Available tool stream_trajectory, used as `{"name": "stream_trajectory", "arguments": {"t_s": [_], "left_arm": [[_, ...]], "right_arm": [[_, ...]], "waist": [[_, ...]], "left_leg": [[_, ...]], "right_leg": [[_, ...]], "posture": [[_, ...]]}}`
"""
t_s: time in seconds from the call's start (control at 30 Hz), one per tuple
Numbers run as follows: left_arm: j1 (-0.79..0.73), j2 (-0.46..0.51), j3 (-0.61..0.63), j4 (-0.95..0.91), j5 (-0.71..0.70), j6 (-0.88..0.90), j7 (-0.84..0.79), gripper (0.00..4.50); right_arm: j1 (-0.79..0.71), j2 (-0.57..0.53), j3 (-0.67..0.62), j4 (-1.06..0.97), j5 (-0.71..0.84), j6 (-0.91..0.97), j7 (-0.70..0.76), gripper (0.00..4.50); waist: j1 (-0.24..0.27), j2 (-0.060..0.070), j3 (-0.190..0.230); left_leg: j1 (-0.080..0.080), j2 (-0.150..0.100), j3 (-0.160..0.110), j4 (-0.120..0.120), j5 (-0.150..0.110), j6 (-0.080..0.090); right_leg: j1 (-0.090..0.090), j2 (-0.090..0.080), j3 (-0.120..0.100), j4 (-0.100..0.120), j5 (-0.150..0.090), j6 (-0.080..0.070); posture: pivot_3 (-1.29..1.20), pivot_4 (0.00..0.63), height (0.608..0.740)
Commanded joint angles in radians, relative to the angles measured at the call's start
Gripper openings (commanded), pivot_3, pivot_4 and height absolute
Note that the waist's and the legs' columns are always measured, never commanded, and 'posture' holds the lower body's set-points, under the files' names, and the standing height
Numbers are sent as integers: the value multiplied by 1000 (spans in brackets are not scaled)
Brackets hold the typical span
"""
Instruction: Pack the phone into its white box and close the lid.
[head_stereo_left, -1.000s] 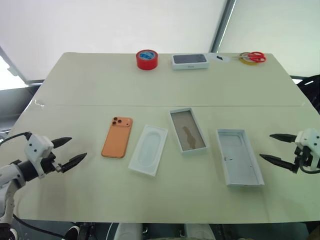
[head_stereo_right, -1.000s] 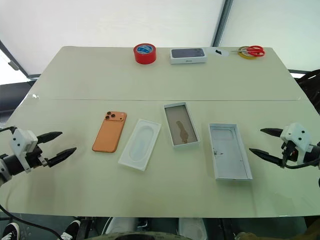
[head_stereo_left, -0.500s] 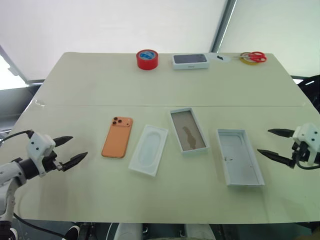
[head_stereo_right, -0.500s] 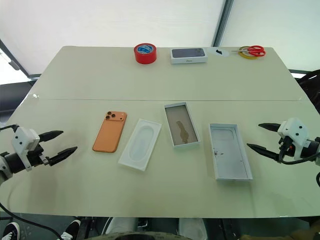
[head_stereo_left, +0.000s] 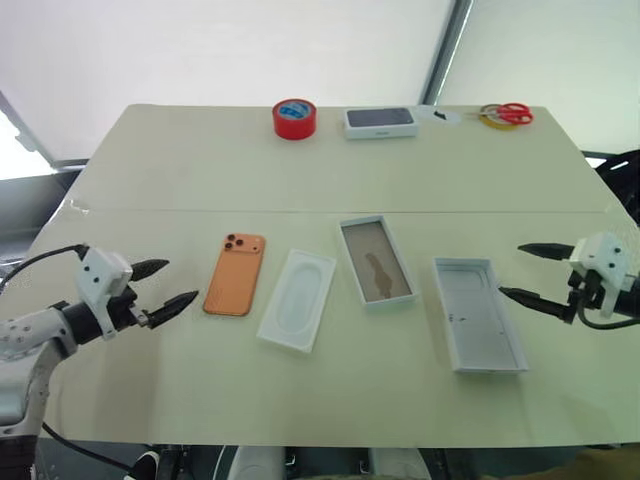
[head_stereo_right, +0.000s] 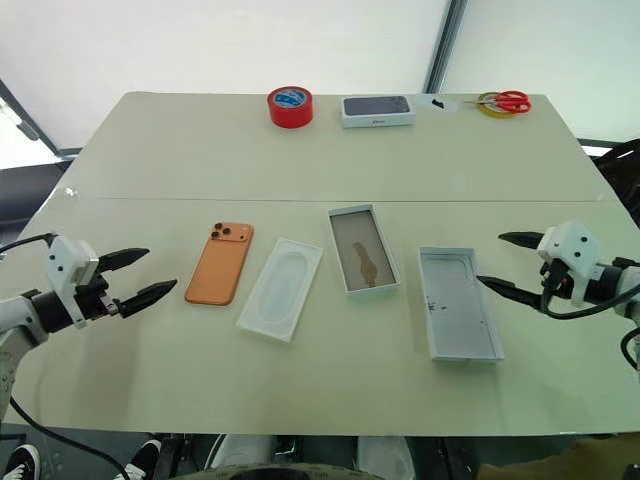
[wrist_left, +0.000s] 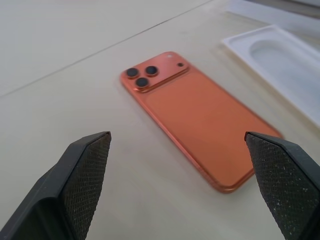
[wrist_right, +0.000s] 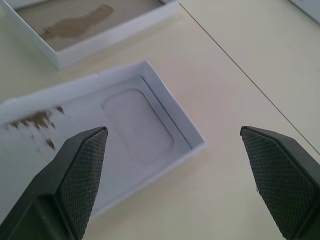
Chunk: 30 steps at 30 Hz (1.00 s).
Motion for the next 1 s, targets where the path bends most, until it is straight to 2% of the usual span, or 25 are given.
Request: {"name": "stream_trajectory", "arguments": {"t_s": [0.03, 0.07, 0.23, 0.47, 0.67, 0.83, 1.0], "left_arm": [[16, 20, -22, -154, -166, 210, 0, 4500], [28, 31, -28, -188, -245, 327, 17, 4500], [49, 32, -44, -272, -375, 508, 70, 4500], [-5, -43, -152, -312, -364, 604, 244, 4500], [-81, -70, -251, -291, -399, 709, 262, 4500], [-137, -90, -280, -265, -398, 783, 318, 4500], [-139, -137, -230, -202, -450, 849, 364, 4500]], "right_arm": [[-19, 49, 49, -171, 53, 58, -17, 4440], [-18, 69, 73, -226, 65, 73, -20, 4440], [-19, 93, 114, -312, 75, 104, -14, 4440], [-38, 112, 150, -316, 54, 92, -22, 4440], [-38, 122, 159, -309, 38, 77, -29, 4440], [-31, 124, 155, -315, 31, 72, -41, 4440], [-20, 125, 152, -316, 21, 61, -53, 4440]], "waist": [[0, 0, 0], [0, 0, 0], [8, 0, 1], [7, 0, 0], [9, 0, 0], [8, 0, 0], [9, 0, 0]], "left_leg": [[0, 0, 0, 0, 0, 0], [0, 0, 0, 0, 0, 0], [0, 0, 0, 0, 0, 0], [1, -1, -1, 2, 2, -3], [1, -1, -1, 2, 2, -3], [1, -1, -1, 2, 3, -4], [2, -1, -1, 2, 3, -4]], "right_leg": [[0, 0, 0, 0, 0, 0], [0, 0, 0, 0, 0, 0], [1, 0, 0, 0, 0, 0], [2, 0, 0, 0, 0, 0], [3, 0, 0, 0, 0, 0], [3, 0, 0, 0, 0, 0], [4, 0, 0, 0, 0, 0]], "posture": [[0, 150, 730], [0, 150, 730], [0, 150, 730], [0, 150, 730], [0, 150, 730], [0, 150, 730], [0, 150, 730]]}}
